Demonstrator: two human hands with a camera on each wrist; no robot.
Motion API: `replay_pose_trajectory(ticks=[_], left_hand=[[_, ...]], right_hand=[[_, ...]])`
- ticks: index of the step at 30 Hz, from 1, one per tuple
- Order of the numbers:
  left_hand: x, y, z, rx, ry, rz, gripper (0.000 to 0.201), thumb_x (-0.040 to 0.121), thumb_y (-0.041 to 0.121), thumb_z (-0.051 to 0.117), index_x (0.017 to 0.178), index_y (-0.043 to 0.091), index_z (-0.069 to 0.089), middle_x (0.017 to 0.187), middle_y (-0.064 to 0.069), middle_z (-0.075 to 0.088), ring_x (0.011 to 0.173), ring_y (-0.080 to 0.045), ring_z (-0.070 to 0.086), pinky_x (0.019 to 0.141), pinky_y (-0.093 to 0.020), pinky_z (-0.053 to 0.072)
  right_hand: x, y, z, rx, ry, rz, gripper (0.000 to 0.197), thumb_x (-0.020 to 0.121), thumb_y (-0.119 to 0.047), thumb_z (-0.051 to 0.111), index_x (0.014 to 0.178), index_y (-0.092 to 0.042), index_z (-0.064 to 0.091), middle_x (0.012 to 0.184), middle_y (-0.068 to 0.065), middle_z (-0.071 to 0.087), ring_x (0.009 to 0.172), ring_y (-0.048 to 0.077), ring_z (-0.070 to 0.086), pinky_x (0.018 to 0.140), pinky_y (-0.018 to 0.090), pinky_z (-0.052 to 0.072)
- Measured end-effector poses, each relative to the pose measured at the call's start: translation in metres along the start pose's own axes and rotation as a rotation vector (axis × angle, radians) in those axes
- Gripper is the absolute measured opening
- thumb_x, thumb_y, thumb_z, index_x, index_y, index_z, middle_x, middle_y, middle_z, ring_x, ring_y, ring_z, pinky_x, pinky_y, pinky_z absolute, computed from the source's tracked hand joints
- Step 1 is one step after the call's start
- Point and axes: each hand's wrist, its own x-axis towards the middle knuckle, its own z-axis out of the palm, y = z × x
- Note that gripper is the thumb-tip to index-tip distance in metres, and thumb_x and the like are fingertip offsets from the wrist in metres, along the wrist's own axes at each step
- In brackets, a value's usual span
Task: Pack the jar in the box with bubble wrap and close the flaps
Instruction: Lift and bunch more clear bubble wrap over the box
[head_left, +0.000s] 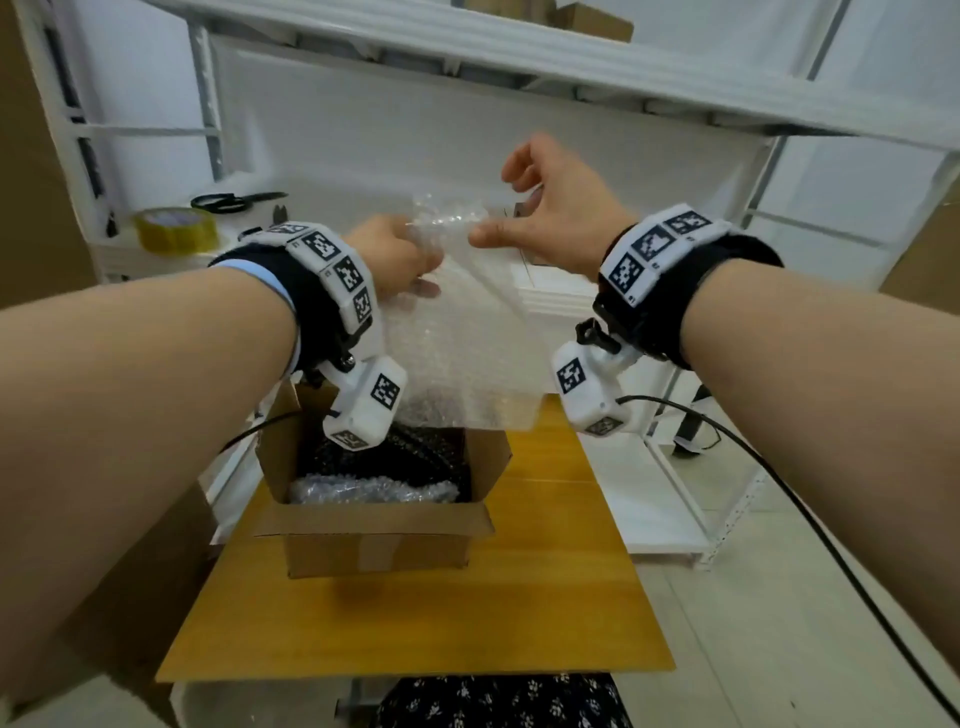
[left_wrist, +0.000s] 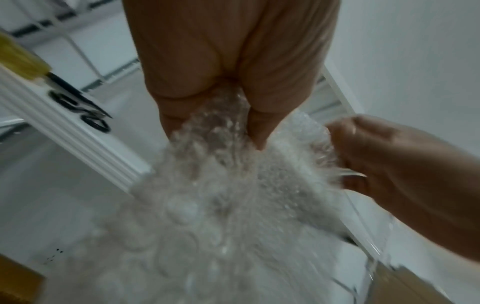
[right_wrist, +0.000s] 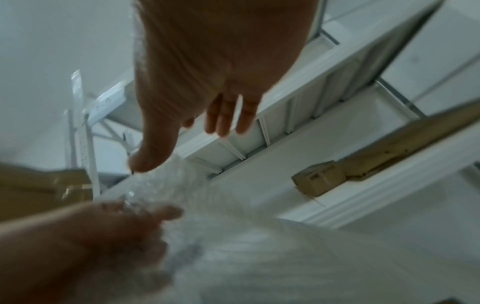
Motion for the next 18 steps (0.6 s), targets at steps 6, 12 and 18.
replay_pose_trajectory(ticks=[6, 12, 18], left_hand=[[0.001, -0.005, -0.033, 0.307, 0.171, -0.129, 0.042, 0.085, 0.020, 0.064, 0.122, -0.001, 0.058, 0.117, -0.015, 0.063, 0.101, -0.030, 0.065, 0.077, -0.035, 0.054], [-0.004, -0.009, -0.038, -0.144, -0.059, -0.237, 0.045, 0.080, 0.021, 0.074, 0.118, 0.001, 0.060, 0.103, -0.009, 0.073, 0.092, -0.024, 0.073, 0.082, -0.042, 0.058], [-0.015, -0.005, -0.047, -0.368, -0.393, -0.132, 0.017, 0.099, 0.014, 0.046, 0.096, 0.011, 0.063, 0.095, -0.007, 0.072, 0.107, -0.025, 0.068, 0.090, -0.040, 0.054]], right_hand=[[-0.018, -0.016, 0.015, -0.426, -0.098, -0.275, 0.022, 0.088, -0.042, 0.066, 0.091, -0.023, 0.056, 0.086, -0.007, 0.063, 0.077, 0.016, 0.059, 0.070, 0.032, 0.051], [-0.019, -0.009, 0.044, -0.212, -0.339, 0.009, 0.080, 0.079, -0.046, 0.077, 0.145, -0.021, 0.039, 0.144, -0.001, 0.049, 0.122, 0.017, 0.055, 0.098, 0.032, 0.046], [-0.022, 0.005, 0.055, 0.144, -0.450, 0.177, 0.099, 0.070, -0.040, 0.085, 0.149, -0.028, 0.026, 0.143, 0.000, 0.051, 0.128, 0.017, 0.051, 0.101, 0.032, 0.043]])
